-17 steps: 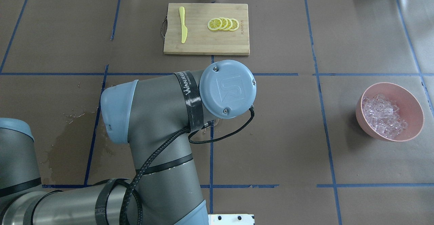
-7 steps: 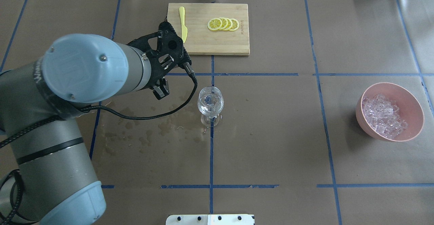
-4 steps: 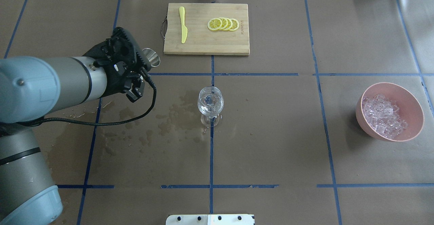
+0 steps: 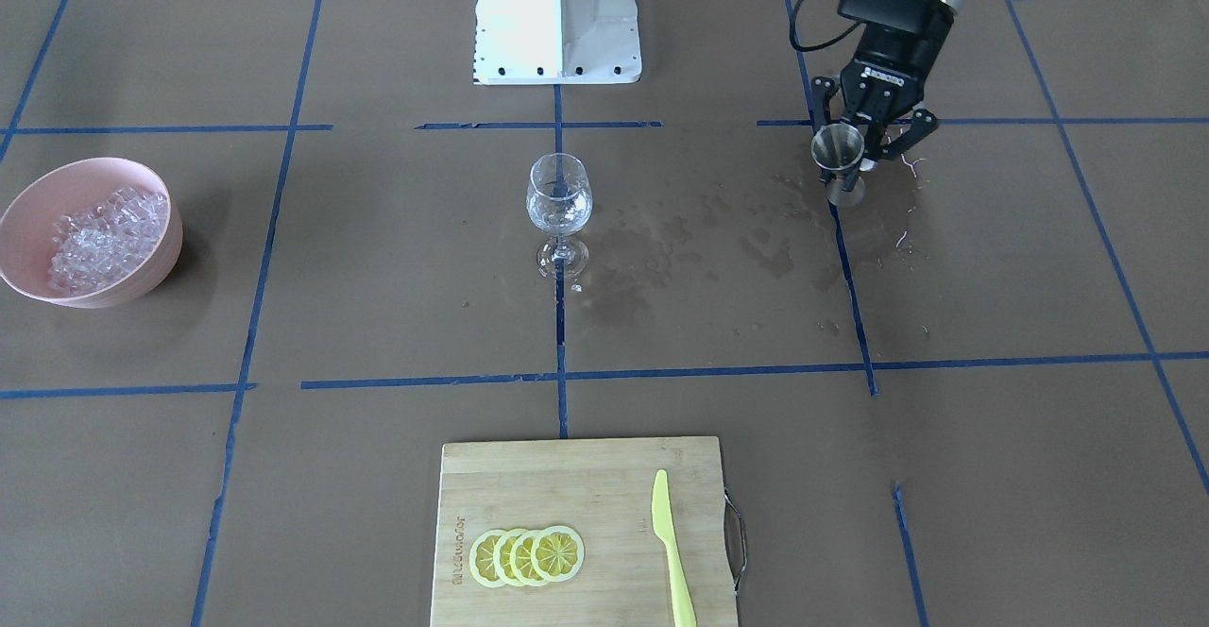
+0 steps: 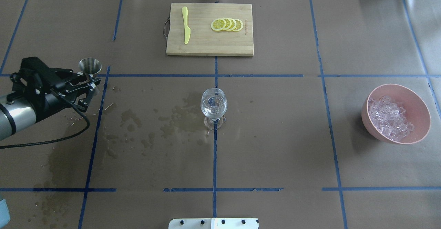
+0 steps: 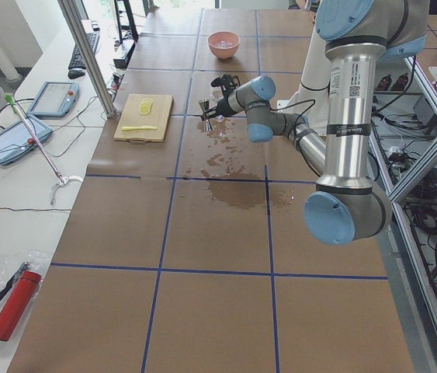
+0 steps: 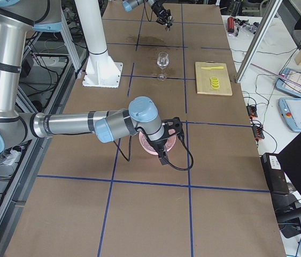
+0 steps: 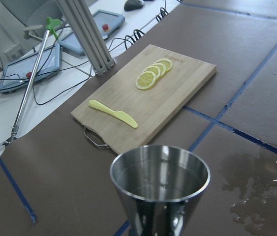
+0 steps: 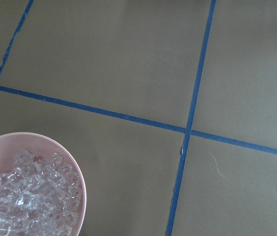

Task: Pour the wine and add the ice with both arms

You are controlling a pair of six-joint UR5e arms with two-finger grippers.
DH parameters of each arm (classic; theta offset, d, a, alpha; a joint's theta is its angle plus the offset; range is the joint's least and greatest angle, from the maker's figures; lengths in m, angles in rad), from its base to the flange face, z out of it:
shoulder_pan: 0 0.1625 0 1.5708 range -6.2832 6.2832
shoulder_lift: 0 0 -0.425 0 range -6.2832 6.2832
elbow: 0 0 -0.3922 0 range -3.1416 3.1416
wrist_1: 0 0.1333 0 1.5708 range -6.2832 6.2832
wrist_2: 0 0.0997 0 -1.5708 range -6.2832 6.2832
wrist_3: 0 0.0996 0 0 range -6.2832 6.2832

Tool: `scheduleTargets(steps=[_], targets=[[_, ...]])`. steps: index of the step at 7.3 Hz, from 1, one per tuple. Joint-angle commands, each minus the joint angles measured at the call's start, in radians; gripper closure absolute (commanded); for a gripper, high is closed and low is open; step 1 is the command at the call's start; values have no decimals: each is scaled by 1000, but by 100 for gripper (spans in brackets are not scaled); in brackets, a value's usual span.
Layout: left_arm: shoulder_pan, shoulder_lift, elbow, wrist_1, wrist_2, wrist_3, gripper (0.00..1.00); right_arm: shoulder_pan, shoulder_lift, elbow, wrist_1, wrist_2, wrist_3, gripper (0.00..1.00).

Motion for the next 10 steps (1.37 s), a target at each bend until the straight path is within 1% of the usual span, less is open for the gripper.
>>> scheduleTargets(steps=[1,2,4,5,7,9,10], targets=[[20,127,154,-351,145,-87,100,0,0,2,1,0,0,0],[72,140,192,-414,223,-139,100,0,0,2,1,0,0,0],[260,143,254,-476,464,-269,100,0,0,2,1,0,-2,0],[324,143,297,-517,551,-302,100,0,0,2,1,0,-2,0],[398,128,366,-531,656,-375,100,0,0,2,1,0,-2,0],[454,61,444,-533,739,-432,100,0,0,2,1,0,-3,0],[462,33,475,-533,752,-433,100,0,0,2,1,0,-2,0]])
